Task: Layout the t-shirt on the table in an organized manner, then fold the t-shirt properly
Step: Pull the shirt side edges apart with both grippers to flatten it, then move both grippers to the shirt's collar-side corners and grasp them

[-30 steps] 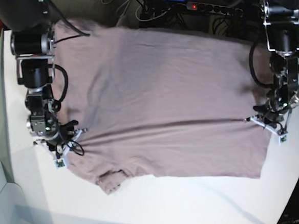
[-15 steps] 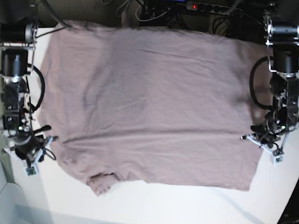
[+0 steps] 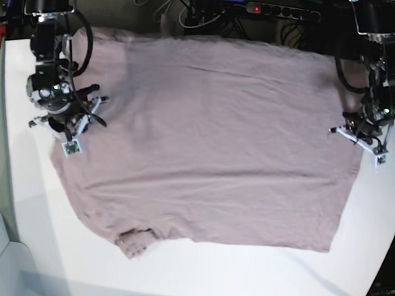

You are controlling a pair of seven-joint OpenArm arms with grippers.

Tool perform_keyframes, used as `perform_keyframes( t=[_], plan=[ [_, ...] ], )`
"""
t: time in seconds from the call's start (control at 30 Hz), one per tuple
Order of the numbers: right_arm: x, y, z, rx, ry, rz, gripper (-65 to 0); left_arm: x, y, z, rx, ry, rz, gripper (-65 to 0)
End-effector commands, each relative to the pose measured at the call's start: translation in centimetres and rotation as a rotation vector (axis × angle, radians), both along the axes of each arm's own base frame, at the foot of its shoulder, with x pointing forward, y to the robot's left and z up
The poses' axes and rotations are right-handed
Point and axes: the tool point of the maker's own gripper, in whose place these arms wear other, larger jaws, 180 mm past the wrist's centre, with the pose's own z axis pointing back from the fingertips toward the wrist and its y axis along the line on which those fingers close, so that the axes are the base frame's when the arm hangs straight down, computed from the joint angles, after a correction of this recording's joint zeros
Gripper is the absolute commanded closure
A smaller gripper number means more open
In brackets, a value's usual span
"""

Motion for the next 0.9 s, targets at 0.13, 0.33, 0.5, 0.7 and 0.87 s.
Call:
perform_keyframes(
  t=[0.13,0.33,0.5,0.7,0.87],
  plan=[
    [2.0,-1.2,-1.9,0.027,0.016,-0.047,-13.1,-0.6,1.8,-2.0,0.015,0.002,0.041,-0.4],
    [4.4,-3.3,-4.1,0.052,0.033,-0.092,-13.0,0.5,3.4,-4.4,0.007,-0.018,0.112,-0.4],
    [7.1,-5.0,-3.8,0.064,0.01,-0.125,-13.0,3.3,3.6,-4.5,-0.024,-0.038,0.147,-0.4],
    [7.9,-7.1,-3.0,0.039,0.003,-0.144,-13.0,5.4,0.7,-3.8,-0.018,-0.044,0.04,-0.4],
    [4.7,-9.2,-4.7,0.005,0.053,-0.16,-13.0,4.1,-1.9,-4.8,-0.061,0.023,0.0,-0.4]
  ],
)
